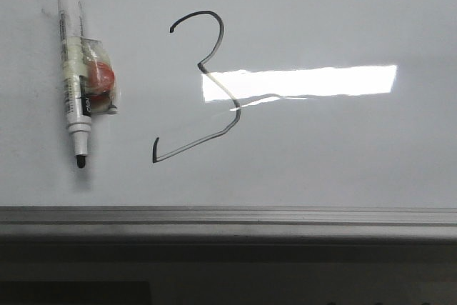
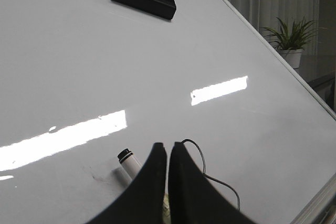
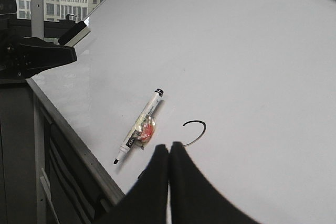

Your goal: Write number 3 on whiteboard

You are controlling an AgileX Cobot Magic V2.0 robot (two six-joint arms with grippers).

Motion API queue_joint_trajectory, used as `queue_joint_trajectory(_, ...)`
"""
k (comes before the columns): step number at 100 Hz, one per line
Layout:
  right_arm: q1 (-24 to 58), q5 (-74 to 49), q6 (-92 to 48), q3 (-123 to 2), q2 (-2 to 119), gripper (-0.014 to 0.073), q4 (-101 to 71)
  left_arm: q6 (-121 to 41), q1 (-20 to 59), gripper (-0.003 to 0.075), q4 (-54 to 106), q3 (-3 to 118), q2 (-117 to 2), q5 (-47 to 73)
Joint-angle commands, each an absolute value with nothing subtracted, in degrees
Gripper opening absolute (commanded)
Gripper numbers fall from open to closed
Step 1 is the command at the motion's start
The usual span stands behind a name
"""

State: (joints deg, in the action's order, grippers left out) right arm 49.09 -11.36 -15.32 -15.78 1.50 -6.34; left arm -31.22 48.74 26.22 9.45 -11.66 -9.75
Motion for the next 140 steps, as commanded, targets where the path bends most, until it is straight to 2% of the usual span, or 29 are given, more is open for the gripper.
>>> queue_joint_trajectory(1,48.7,-6.6,-15.3,-17.1,2.2,-0.0064,-5.8,-31.3,48.3,-0.0020,22.9,10.9,-12.1,-13.0)
queue_joint_trajectory(16,48.7,-6.6,-15.3,-17.1,2.2,-0.0064,-5.8,-27.4,42.8,-0.0020,19.9,10.9,-12.1,-11.4)
queue_joint_trajectory(44,48.7,-6.6,-15.3,-17.1,2.2,-0.0064,-5.8,-10.5,24.0,-0.0020,3.9,7.2,-12.0,-8.0)
queue_joint_trajectory(74,48.7,-6.6,-15.3,-17.1,2.2,-0.0064,-5.8,-6.5,8.4,-0.0020,-0.7,0.6,-3.1,-3.7)
queue_joint_trajectory(94,48.7,-6.6,-15.3,-17.1,2.2,-0.0064,-5.8,-5.1,4.4,-0.0020,-0.6,-2.3,0.6,3.2)
queue_joint_trajectory(113,48.7,-6.6,-15.3,-17.1,2.2,-0.0064,-5.8,-5.1,4.2,-0.0020,-0.6,-2.2,1.9,16.8)
queue_joint_trajectory(140,48.7,-6.6,-15.3,-17.1,2.2,-0.0064,-5.8,-5.3,4.2,-0.0020,-1.2,-2.3,1.9,16.9)
